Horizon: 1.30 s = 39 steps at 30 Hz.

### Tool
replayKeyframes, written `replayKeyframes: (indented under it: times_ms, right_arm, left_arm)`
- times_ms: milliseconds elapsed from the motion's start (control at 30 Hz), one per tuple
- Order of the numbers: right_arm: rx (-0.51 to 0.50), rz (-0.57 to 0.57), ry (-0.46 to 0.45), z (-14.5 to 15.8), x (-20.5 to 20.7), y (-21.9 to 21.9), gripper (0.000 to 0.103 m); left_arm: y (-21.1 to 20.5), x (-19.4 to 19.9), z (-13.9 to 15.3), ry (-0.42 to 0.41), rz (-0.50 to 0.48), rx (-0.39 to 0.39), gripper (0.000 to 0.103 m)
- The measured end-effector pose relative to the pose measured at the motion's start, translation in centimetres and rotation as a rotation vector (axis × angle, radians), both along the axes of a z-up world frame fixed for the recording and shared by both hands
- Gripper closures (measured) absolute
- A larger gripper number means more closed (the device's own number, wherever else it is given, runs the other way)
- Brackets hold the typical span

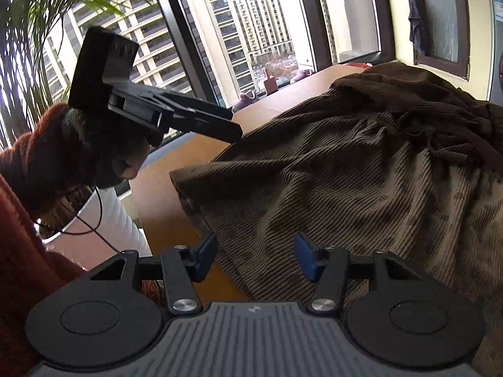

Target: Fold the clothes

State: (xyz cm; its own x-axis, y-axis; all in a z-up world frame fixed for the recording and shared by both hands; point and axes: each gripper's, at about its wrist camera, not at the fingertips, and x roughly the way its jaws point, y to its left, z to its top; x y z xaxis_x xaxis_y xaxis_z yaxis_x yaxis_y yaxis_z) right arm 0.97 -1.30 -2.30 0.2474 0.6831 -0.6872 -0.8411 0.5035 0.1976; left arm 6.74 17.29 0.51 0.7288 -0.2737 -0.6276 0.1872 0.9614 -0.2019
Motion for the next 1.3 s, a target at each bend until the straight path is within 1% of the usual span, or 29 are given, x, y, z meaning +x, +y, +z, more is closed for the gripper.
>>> replayKeyframes:
  times_ms: [67,100,133,167,200,233,267,300,367,433,467,600,667,767,833,867,933,967,1000,1067,1100,1167,1233,1300]
  right_arm:
    - [-0.045,0.012,-0.04,-0.3,-1.3,-0.4,0.05]
    - [-0.065,0.007,-0.075,-0.4,-1.9,-0.6,0.05]
    - [-0.086,0.001,-0.112,-0.5,-2.6,-0.9,0.05]
    - [-0.107,-0.005,-0.149,-0.6,-3.3,-1.1,0.05]
    - [-0.126,-0.019,-0.179,-0.7,-3.6,-1.2,0.056]
    - [-0.136,-0.049,-0.2,-0.9,-3.7,-1.8,0.064]
    - [-0.128,-0.078,-0.192,-0.8,-3.5,-2.2,0.082]
    - [-0.109,-0.103,-0.193,-0.4,-3.3,-2.5,0.089]
    - [-0.068,-0.151,-0.199,0.2,-2.9,-3.1,0.094]
    - [-0.034,-0.191,-0.204,0.8,-2.7,-3.6,0.097]
    - [-0.022,-0.207,-0.207,1.0,-2.6,-3.8,0.102]
    - [0.045,-0.193,-0.124,2.6,-2.9,-6.0,0.102]
    - [0.029,-0.189,-0.096,2.6,-3.4,-6.9,0.103]
    - [-0.038,-0.176,-0.037,1.1,-3.6,-7.6,0.103]
    - [-0.042,-0.152,-0.01,0.3,-3.7,-7.9,0.103]
    - [-0.026,-0.15,-0.007,0.5,-3.5,-8.2,0.102]
    - [0.031,-0.18,-0.035,1.8,-2.3,-9.0,0.097]
    - [0.058,-0.213,-0.056,2.5,-1.3,-9.2,0.085]
    - [0.077,-0.246,-0.075,3.1,-0.2,-9.3,0.063]
    - [0.102,-0.346,-0.133,4.1,3.2,-9.2,0.034]
    - [0.108,-0.391,-0.157,4.5,4.9,-9.1,0.034]
    - [0.141,-0.458,-0.143,4.9,8.6,-8.1,0.034]
    - [0.207,-0.519,-0.076,4.9,13.0,-7.7,0.034]
    - [0.274,-0.576,-0.011,4.4,16.8,-6.5,0.034]
  left_arm:
    - [-0.6,-1.4,-0.2,0.004,-0.044,-0.068,0.001]
    - [-0.9,-2.1,-0.3,0.006,-0.067,-0.101,0.004]
    - [-1.2,-2.8,-0.4,0.008,-0.089,-0.135,0.011]
    - [-1.5,-3.5,-0.5,0.01,-0.111,-0.169,0.014]
    - [-1.8,-4.2,-0.6,0.012,-0.133,-0.203,0.014]
    - [-2.1,-4.9,-0.7,0.013,-0.152,-0.232,0.014]
    - [-2.3,-5.0,-0.9,0.011,-0.152,-0.236,0.014]
    - [-2.6,-5.2,-1.1,0.009,-0.152,-0.24,0.014]
    - [-2.7,-5.2,-1.0,0.01,-0.144,-0.24,0.013]
    - [-2.7,-5.2,-0.6,-0.006,-0.145,-0.228,0.009]
    - [-2.5,-5.2,-0.3,-0.016,-0.141,-0.222,0.008]
    - [-1.2,-4.7,1.0,-0.06,-0.113,-0.207,0.005]
    - [-0.2,-4.0,1.5,-0.075,-0.083,-0.214,0.004]
    - [0.7,-2.2,1.8,-0.078,-0.059,-0.238,0.003]
    - [0.6,-0.7,1.8,-0.072,-0.074,-0.255,0.002]
    - [0.3,0.2,1.7,-0.066,-0.086,-0.261,0.002]
    - [-0.4,2.1,1.5,-0.055,-0.117,-0.27,0.001]
    - [-0.9,3.2,1.3,-0.053,-0.134,-0.272,0.0]
    - [-1.4,4.4,1.1,-0.05,-0.143,-0.271,0.0]
    - [-2.5,6.8,0.4,-0.03,-0.131,-0.265,0.0]
    - [-3.0,8.1,0.0,-0.019,-0.125,-0.262,0.0]
    - [-3.7,10.0,-0.8,0.012,-0.114,-0.264,0.0]
    - [-4.1,11.6,-1.5,0.024,-0.128,-0.264,0.0]
    - [-4.2,12.6,-1.7,0.01,-0.138,-0.264,0.0]
